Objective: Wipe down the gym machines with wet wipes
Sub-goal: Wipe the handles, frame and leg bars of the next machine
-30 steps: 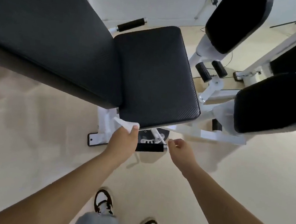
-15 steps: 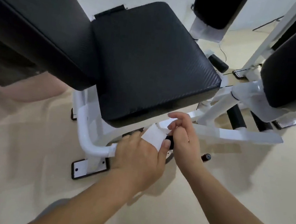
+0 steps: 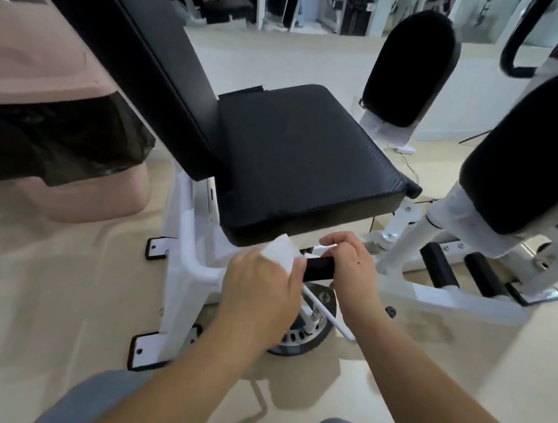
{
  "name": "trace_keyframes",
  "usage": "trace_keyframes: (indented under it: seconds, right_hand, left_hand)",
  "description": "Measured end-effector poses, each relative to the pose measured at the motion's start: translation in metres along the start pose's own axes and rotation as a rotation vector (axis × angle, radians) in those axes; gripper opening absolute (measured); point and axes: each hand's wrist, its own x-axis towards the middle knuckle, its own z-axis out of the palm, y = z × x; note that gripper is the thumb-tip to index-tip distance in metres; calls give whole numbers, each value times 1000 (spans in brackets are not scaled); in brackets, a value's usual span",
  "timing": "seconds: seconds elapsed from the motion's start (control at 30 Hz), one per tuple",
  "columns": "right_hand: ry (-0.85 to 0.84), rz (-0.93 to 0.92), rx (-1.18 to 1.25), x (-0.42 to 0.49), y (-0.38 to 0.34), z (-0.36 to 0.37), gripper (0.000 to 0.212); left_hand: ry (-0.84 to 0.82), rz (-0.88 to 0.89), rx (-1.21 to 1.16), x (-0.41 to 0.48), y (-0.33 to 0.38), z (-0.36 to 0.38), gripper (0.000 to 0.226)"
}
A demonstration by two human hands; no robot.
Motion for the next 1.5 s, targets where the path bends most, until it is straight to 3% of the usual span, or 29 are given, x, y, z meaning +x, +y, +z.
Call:
trace_keyframes:
  seconds: [0.1, 0.2, 0.3, 0.4, 0.47, 0.5, 0.57, 0.63, 0.8, 0.93, 0.97, 1.07, 1.17, 1.27, 1.37, 1.5]
  right_hand:
    - [1, -8, -39, 1, 3, 1, 30]
    - [-37, 12, -46, 1, 3, -1, 27]
    - [-125, 32, -97, 3, 1, -7, 28]
    - [-177, 54, -152, 5, 1, -11, 50]
    - [-181, 54, -139, 6, 3, -10, 47]
    - [-177, 46, -124, 7, 4, -9, 40]
    - [-165, 44, -88, 9, 6, -6, 37]
    - [-155, 39, -90, 15, 10, -3, 38]
    - [-130, 51, -56, 21, 14, -3, 37]
    - [-122, 8, -18, 20, 16, -5, 34]
    - [-123, 8, -16, 20, 17, -5, 34]
    - [-124, 4, -66, 20, 20, -6, 37]
    - [-118, 20, -57, 24, 21, -4, 38]
    - [-127, 91, -6, 27, 21, 0, 37]
    - [-143, 6, -24, 24, 18, -3, 32]
    - [-134, -11, 118, 13, 20, -4, 35]
  left_hand:
    - [78, 12, -99, -30, -18, 14, 63]
    - [121, 29, 50, -23, -14, 12, 43]
    - [-136, 0, 116, 26, 10, 0, 42]
    - [-439, -16, 83, 69, 27, -2, 43]
    - [-339, 29, 126, 56, 25, 5, 48]
    - [-188, 46, 122, 38, 19, 8, 50]
    - [79, 85, -13, -1, 7, 14, 35]
    - [137, 80, -157, -20, -2, 16, 19]
    - [-188, 41, 170, 23, 23, -2, 54]
    - [-563, -52, 22, 69, 44, -12, 58]
    - [-538, -26, 37, 66, 44, -11, 58]
    - [-183, 131, 147, 31, 27, -1, 51]
    - [-21, 191, -56, -7, 0, 7, 27]
    - [-21, 215, -103, -20, -13, 5, 37]
    - [-65, 262, 30, 0, 4, -4, 26]
    - [-396, 98, 53, 52, 41, -2, 63]
